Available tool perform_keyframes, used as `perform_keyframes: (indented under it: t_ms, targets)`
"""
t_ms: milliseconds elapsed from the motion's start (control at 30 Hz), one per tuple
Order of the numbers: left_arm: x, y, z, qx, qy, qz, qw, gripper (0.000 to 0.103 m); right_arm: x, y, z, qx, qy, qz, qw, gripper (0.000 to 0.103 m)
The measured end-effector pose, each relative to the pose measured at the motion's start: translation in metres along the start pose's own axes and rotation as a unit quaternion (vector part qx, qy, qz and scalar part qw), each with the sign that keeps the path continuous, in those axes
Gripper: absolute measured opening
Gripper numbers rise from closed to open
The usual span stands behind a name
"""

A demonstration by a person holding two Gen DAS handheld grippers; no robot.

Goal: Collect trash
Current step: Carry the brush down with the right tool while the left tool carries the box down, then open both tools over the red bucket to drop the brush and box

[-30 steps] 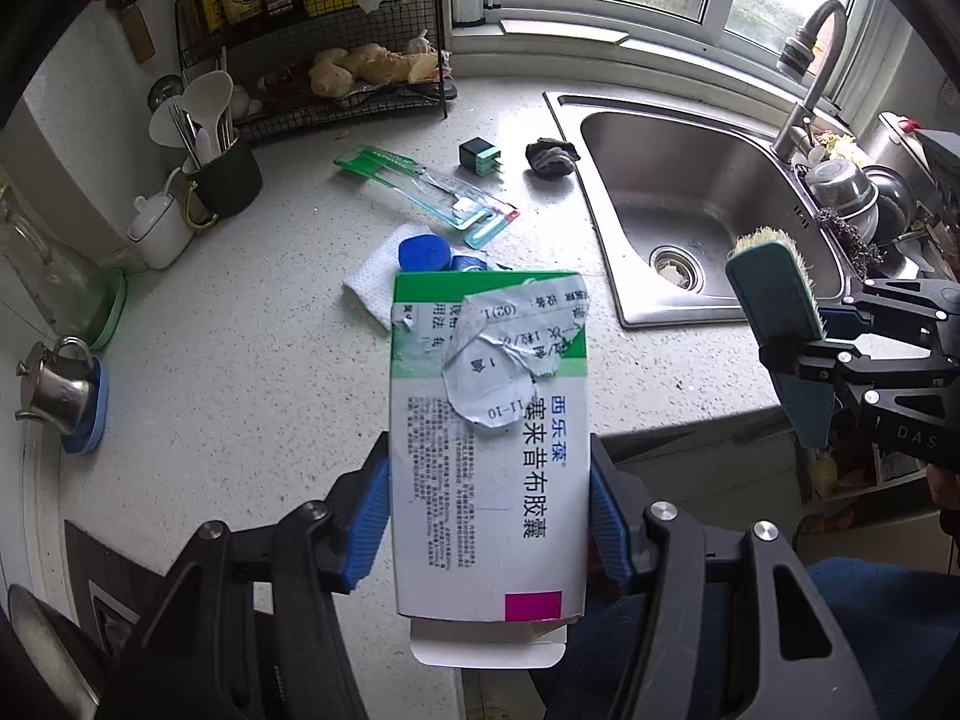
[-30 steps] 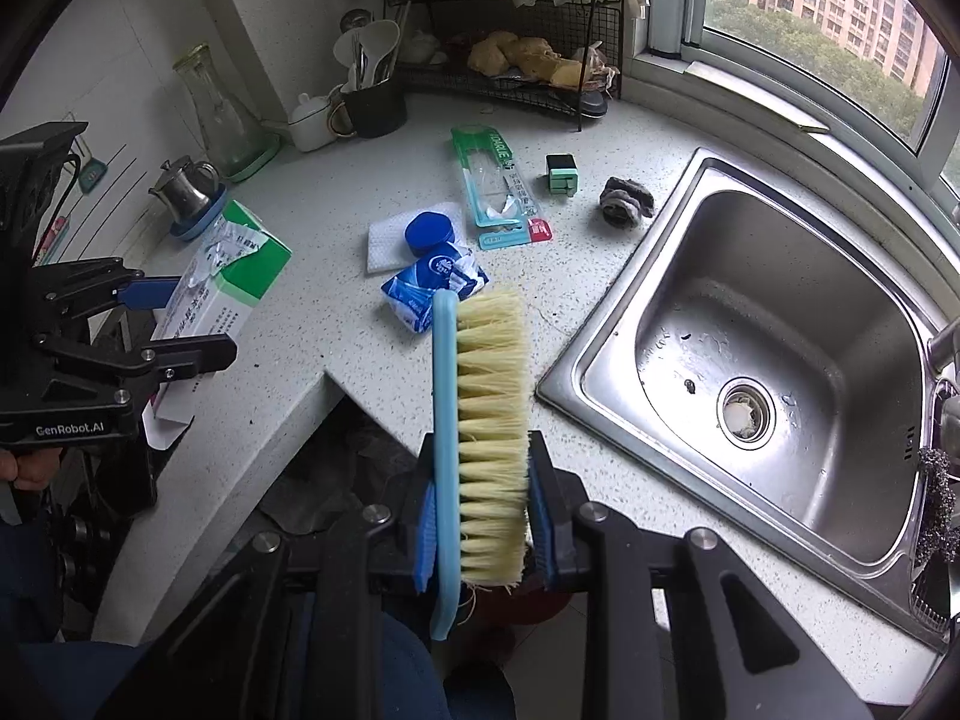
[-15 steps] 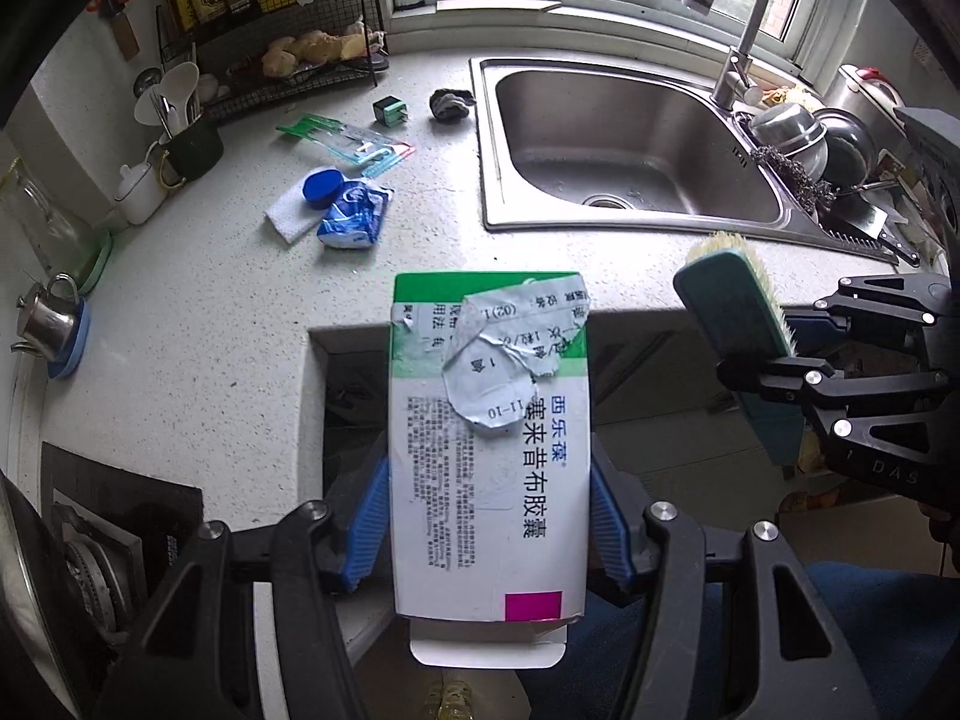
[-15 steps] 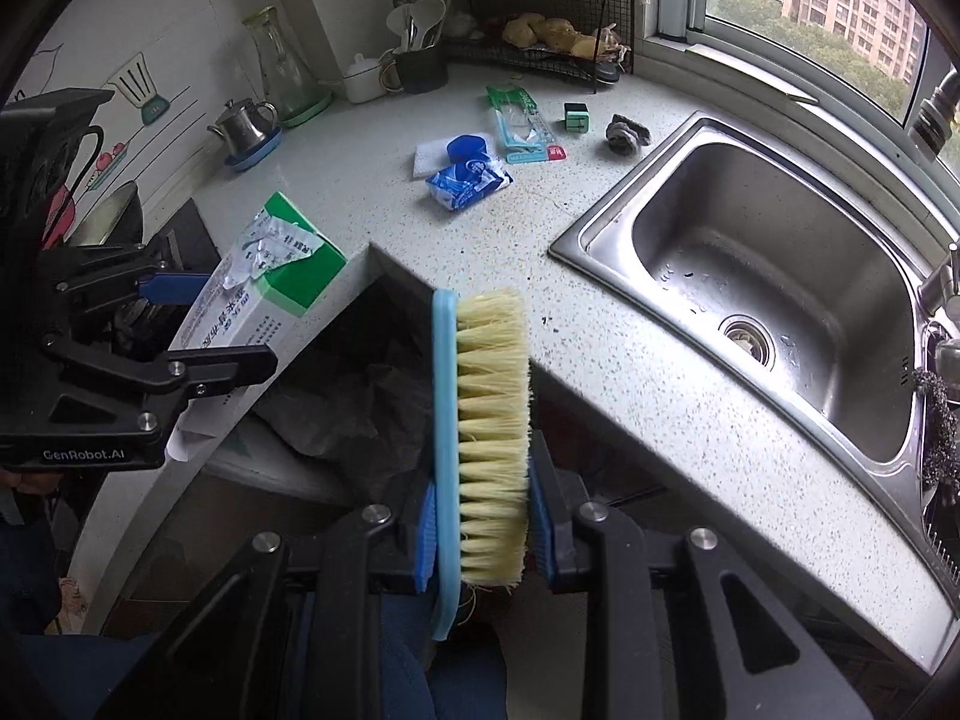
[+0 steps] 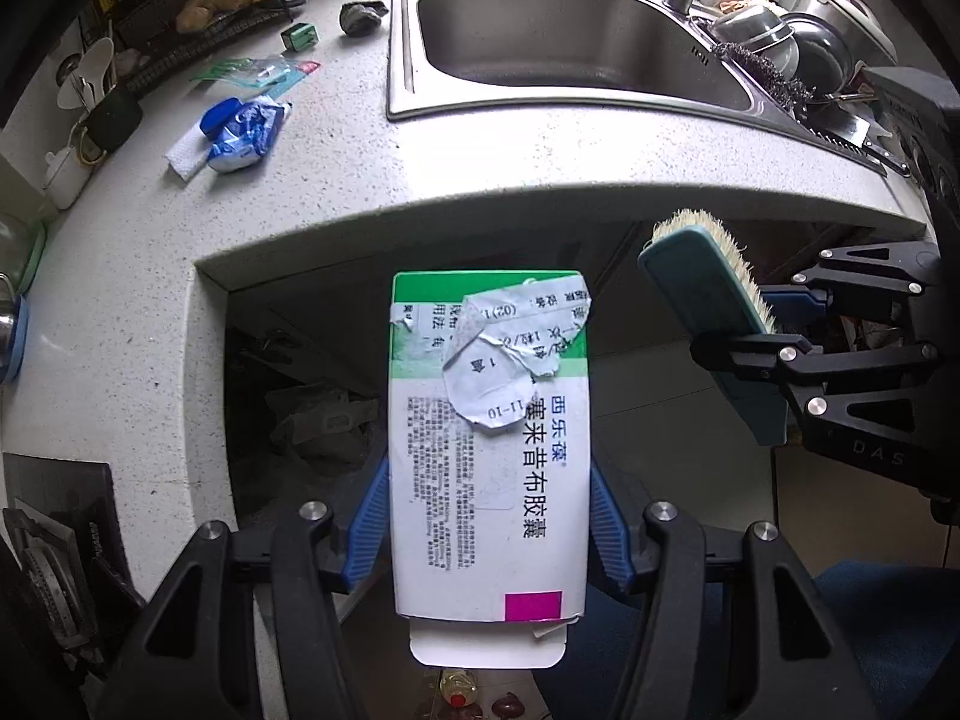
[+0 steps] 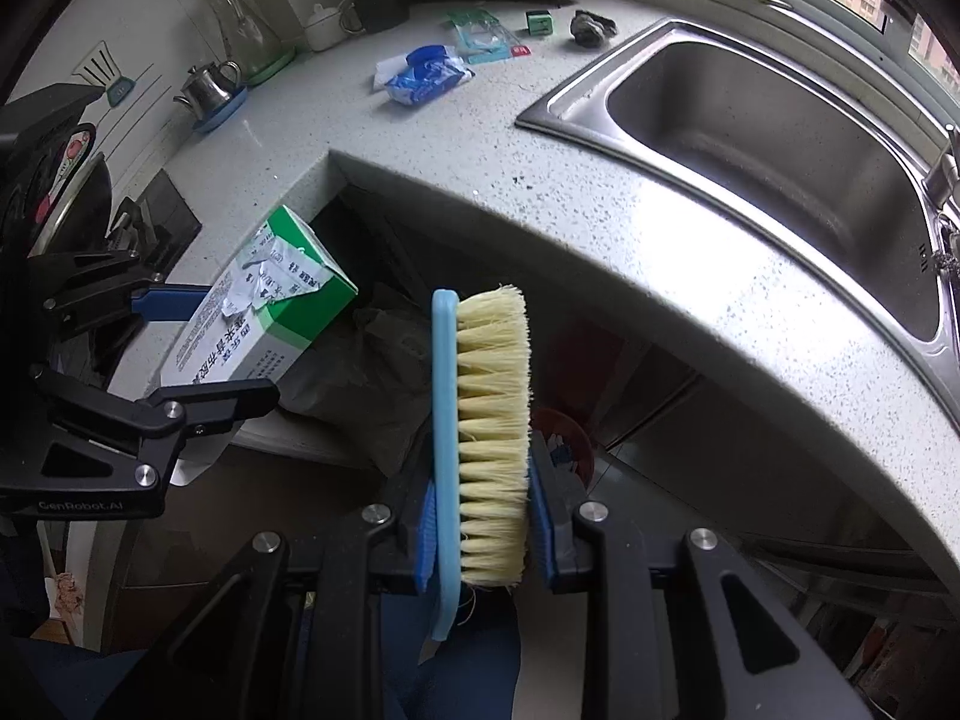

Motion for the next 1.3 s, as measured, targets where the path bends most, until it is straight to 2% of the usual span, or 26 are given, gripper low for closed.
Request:
perform_keyframes:
  t_ms: [133,267,667,800,933,1033,1067,1100,1167,1233,1300]
  targets:
    - [0.049,0.011,-0.007,-0.001,0.017,0.015,0.9997,0.056,0.044,0.016,-0.015,0.015,0.011,0.028,0.999,0.024]
    - [0.095,0.019,-0.012,0.003,0.036,0.026,0.9990,0.056,0.085,0.023,-0.022,0.023,0.003,0.031,0.999,0.024]
    - [0.233,0.048,-0.008,0.005,0.058,0.061,0.9965,0.056,0.225,0.049,-0.062,0.044,0.040,0.062,0.996,0.024]
    - [0.255,0.057,-0.005,-0.003,0.062,0.077,0.9951,0.056,0.253,0.052,-0.063,0.056,0.033,0.070,0.995,0.024]
    - [0.260,0.061,-0.006,-0.010,0.062,0.086,0.9943,0.056,0.269,0.053,-0.059,0.049,0.016,0.074,0.996,0.024]
    - [0.262,0.065,-0.004,-0.003,0.058,0.092,0.9941,0.056,0.264,0.057,-0.064,0.052,0.017,0.065,0.996,0.025]
    - [0.262,0.065,-0.003,-0.002,0.059,0.091,0.9941,0.056,0.263,0.058,-0.062,0.052,0.013,0.065,0.996,0.035]
    - [0.262,0.065,-0.003,-0.001,0.060,0.091,0.9940,0.056,0.260,0.061,-0.061,0.051,0.011,0.064,0.997,0.052]
    - [0.261,0.065,-0.002,0.002,0.059,0.090,0.9942,0.056,0.255,0.066,-0.065,0.049,0.016,0.060,0.997,0.070]
    - [0.261,0.063,-0.002,0.002,0.056,0.090,0.9943,0.056,0.252,0.069,-0.065,0.050,0.011,0.064,0.997,0.072]
    - [0.261,0.059,-0.004,0.001,0.055,0.090,0.9944,0.056,0.248,0.075,-0.071,0.053,0.028,0.070,0.996,0.080]
Point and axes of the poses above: each gripper's, at about its wrist camera, not at the fingertips, and x roughly the way its jaws point, z to its left, y to its underside, the point moved 9 cm from there along x, roughly the way its jaws point, and after that the axes turned 2 degrees about -y, right-handed, at the moved point
